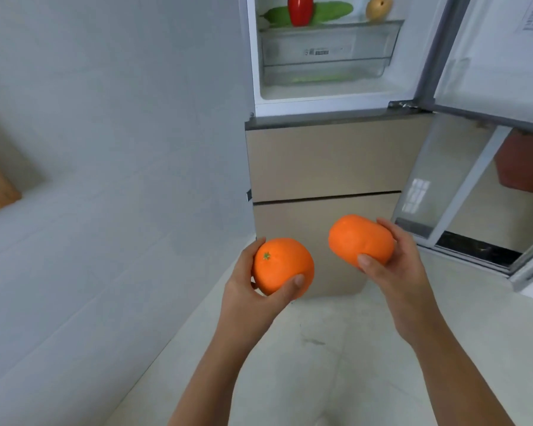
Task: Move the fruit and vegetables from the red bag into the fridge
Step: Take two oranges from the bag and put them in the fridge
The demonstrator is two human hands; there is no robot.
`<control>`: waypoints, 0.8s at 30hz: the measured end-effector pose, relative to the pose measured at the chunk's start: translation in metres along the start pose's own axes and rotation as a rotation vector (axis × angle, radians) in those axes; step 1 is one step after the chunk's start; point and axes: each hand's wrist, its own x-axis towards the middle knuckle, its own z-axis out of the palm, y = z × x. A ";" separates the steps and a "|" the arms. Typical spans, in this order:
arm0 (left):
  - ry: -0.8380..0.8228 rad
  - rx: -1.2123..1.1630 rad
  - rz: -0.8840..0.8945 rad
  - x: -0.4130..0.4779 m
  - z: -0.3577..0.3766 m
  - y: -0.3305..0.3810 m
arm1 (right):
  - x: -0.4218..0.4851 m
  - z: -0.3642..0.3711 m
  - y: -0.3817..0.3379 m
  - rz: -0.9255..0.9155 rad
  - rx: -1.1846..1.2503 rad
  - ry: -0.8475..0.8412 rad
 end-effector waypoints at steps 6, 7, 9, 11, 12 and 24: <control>-0.001 -0.008 0.084 0.102 0.058 0.027 | 0.109 -0.041 -0.010 -0.082 -0.053 -0.010; 0.013 -0.019 0.089 0.116 0.066 0.029 | 0.124 -0.046 -0.010 -0.091 -0.062 -0.014; 0.025 -0.031 0.094 0.141 0.079 0.030 | 0.150 -0.053 -0.009 -0.093 -0.059 -0.013; 0.024 -0.012 0.100 0.164 0.089 0.030 | 0.172 -0.057 -0.004 -0.089 -0.048 0.001; 0.028 -0.008 0.103 0.177 0.093 0.031 | 0.183 -0.058 -0.002 -0.089 -0.041 0.007; -0.008 -0.081 0.216 0.373 0.117 0.041 | 0.354 -0.038 0.017 -0.172 -0.055 0.077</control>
